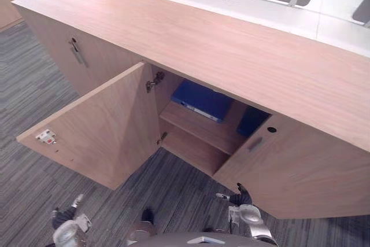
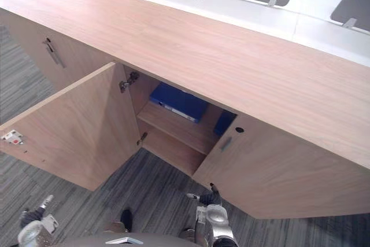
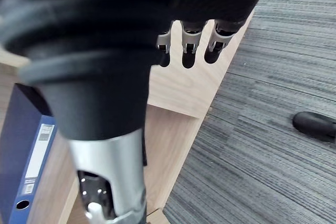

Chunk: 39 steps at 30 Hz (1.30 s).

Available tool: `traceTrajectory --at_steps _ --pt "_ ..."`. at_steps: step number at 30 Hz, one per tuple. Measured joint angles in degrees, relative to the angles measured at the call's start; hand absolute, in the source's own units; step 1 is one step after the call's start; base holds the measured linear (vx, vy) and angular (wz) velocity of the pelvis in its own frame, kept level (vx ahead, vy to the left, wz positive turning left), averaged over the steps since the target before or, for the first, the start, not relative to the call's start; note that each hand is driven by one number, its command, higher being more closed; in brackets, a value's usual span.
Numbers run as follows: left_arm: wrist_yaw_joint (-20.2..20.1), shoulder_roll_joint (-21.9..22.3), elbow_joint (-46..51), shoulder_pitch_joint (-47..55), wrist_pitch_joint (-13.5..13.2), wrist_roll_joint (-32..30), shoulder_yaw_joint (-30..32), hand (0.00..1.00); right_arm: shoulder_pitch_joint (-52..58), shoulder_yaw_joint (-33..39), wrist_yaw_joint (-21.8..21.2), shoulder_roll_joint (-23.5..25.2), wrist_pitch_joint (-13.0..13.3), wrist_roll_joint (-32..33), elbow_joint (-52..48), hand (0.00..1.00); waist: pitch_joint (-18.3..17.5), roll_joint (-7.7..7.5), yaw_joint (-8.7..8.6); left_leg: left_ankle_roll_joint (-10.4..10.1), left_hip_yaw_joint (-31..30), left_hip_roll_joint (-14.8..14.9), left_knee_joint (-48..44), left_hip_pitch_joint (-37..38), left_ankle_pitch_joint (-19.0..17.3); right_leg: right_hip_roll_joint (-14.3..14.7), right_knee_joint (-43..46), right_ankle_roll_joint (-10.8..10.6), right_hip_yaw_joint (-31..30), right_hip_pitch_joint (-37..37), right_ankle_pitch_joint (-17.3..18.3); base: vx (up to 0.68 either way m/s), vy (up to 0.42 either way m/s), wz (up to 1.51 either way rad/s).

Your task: Walk over to the cabinet, pick up the folder, carry it to the office cabinet, place the folder inside the office cabinet, then close the office cabinet door

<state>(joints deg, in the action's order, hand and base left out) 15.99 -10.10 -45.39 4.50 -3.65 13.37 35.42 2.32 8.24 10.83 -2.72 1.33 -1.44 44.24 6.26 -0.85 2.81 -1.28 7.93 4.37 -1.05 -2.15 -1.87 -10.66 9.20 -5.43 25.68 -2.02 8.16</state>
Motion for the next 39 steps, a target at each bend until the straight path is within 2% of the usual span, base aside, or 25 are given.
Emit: traceTrajectory --at_steps 3,4,8,12,17,19,22,26,30,32,39 --pt "0.35 -4.55 1.8 -0.27 -0.94 0.02 2.3 0.0 1.22 -0.12 0.15 0.08 0.03 0.0 -0.46 0.0 -0.73 0.22 0.26 -2.05 -0.31 -0.55 2.42 2.42 2.81 0.02 -0.82 -0.11 -0.56 -1.22 0.01 0.15 0.012 0.08" --pt "0.38 -6.68 2.03 -0.66 -1.43 -0.01 2.48 0.0 1.32 -0.1 0.19 -0.11 0.04 0.01 -0.45 0.0 -1.48 -0.63 0.3 -2.45 -0.58 -0.78 2.28 2.32 3.21 -0.01 -0.97 -0.8 -0.81 -1.47 -0.75 0.21 -0.003 0.15" --pt "0.38 -13.57 4.77 -1.91 -2.26 -0.13 1.06 0.0 1.33 -0.45 0.3 -0.34 0.19 0.01 2.31 0.0 -2.11 -1.64 0.31 -2.47 -0.99 -1.28 2.12 3.63 3.23 0.28 -3.19 -0.21 -3.95 -4.04 -1.2 0.17 0.002 0.11" --pt "0.06 -17.06 6.63 -2.11 -3.9 -0.27 -1.97 0.0 0.73 -1.37 0.19 -1.22 0.56 0.01 4.19 0.0 -2.36 -1.76 0.37 -2.53 -0.77 -0.67 2.12 4.8 3.16 1.1 -4.25 0.94 -6.4 -4.99 -2.09 0.07 -0.019 -0.05" --pt "-0.41 -18.66 6.79 -2.98 -3.92 -1.26 -4.78 0.0 1.04 -1.37 -0.31 -3.24 0.99 0.0 4.69 0.0 -2.53 -1.92 0.18 -2.81 -0.01 -0.53 2.09 5.24 2.57 1.15 -4.71 0.81 -8.07 -4.99 -2.49 0.01 -0.007 -0.16" --pt "-1.65 -20.07 7.68 -3.2 -3.91 -1.41 -6.84 0.0 1.55 -1.37 -0.39 -3.75 0.98 0.0 5.84 0.0 -2.55 -1.86 0.01 -2.81 0.09 -0.41 2.08 5.25 2.57 1.38 -5.52 0.95 -9.06 -4.93 -3.83 -0.04 0.021 -0.15" --pt "-2.83 -20.19 8.79 -3.7 -4.02 -2.49 -7.75 0.0 1.79 -1.37 -0.75 -3.82 0.91 0.0 6.41 0.0 -2.53 -1.82 -0.39 -2.74 0.37 -0.55 2.14 5.24 2.52 1.41 -6.85 1.05 -10.48 -4.61 -5.66 -0.09 0.043 -0.19" --pt "-3.72 -20.18 8.75 -3.88 -3.97 -2.68 -9.31 0.0 2.09 -1.34 -0.88 -3.84 0.88 -0.02 6.84 0.0 -2.52 -1.8 -0.99 -2.44 0.37 -1.17 2.76 5.26 2.45 0.99 -7.24 1.0 -11.29 -3.64 -5.79 -0.14 0.029 -0.15" --pt "-4.05 -19.56 8.78 -4.22 -3.99 -3.55 -11.63 0.0 2.42 -1.26 -1.0 -4.12 0.62 -0.01 8.47 0.0 -2.87 -1.84 -1.36 -1.88 0.2 -1.75 5.63 5.37 5.3 0.75 -7.85 0.13 -12.47 -2.32 -5.24 -0.19 -0.015 -0.03" --pt "-4.31 -16.88 9.48 -3.85 -3.98 -3.56 -13.21 0.0 3.26 -1.26 -1.67 -4.66 -0.2 -0.02 8.5 0.0 -3.19 -1.35 -1.57 -2.07 -0.06 -1.62 5.97 5.21 5.69 0.87 -7.71 -0.25 -12.62 -2.19 -5.24 -0.19 -0.011 0.04" --pt "-5.68 -9.63 17.79 1.72 -3.98 -3.57 -18.87 0.0 3.73 -1.26 -2.08 -4.47 -0.35 -0.06 8.52 0.0 -3.49 -1.0 -1.93 -1.85 -0.38 -2.0 5.99 4.34 5.59 1.14 -8.89 -0.31 -14.36 -1.92 -5.21 -0.07 0.018 0.02"
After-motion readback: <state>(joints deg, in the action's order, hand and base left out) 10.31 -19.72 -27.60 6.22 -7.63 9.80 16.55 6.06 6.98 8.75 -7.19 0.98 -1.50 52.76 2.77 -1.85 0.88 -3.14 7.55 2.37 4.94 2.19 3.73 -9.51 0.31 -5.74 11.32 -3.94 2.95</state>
